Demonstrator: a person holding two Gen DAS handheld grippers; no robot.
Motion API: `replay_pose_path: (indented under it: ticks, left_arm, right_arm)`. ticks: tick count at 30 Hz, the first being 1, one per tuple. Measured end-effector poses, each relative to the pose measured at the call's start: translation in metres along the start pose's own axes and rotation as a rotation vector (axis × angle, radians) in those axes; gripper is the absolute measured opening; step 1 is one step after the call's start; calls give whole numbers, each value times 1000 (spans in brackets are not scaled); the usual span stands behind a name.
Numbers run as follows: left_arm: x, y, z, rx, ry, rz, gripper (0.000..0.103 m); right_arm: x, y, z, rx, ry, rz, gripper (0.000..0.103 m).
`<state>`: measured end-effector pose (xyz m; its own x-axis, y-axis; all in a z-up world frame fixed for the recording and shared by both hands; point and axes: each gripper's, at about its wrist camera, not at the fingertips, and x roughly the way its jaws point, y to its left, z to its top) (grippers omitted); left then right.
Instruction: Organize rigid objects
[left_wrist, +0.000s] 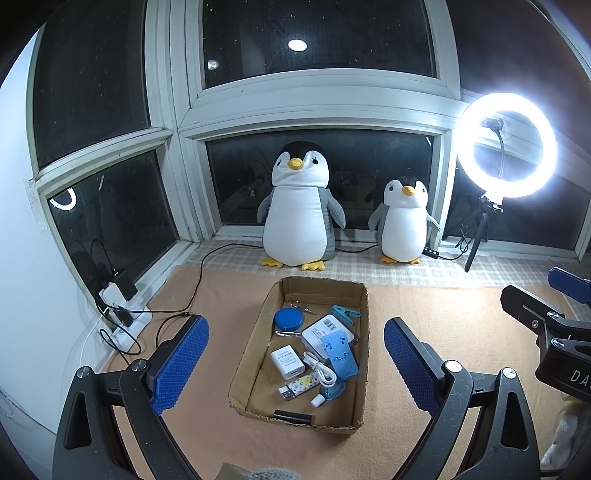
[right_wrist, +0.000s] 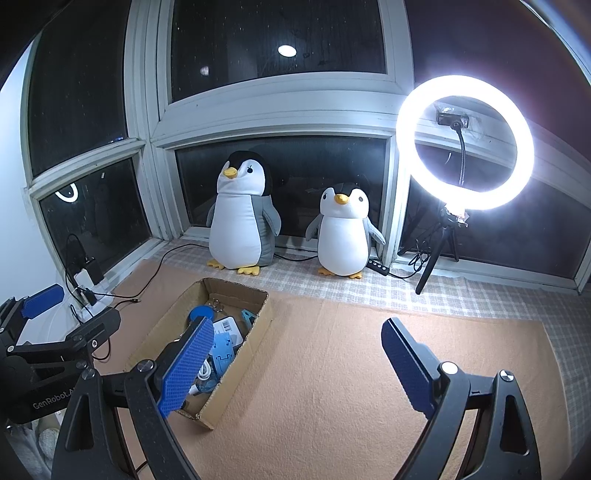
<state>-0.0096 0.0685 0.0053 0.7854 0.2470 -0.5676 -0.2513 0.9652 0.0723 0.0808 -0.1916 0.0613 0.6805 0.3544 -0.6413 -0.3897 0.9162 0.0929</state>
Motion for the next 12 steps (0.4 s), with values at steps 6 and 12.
replay_pose_path:
  ticks: [6,12]
  left_arm:
    - [0,0,0,1,0,-1,98]
    - [2,3,0,-4,0,-1,98]
  right_arm:
    - [2,-2,-2,0,6,0,90]
    - [5,-4,-5,-4,13,1,90]
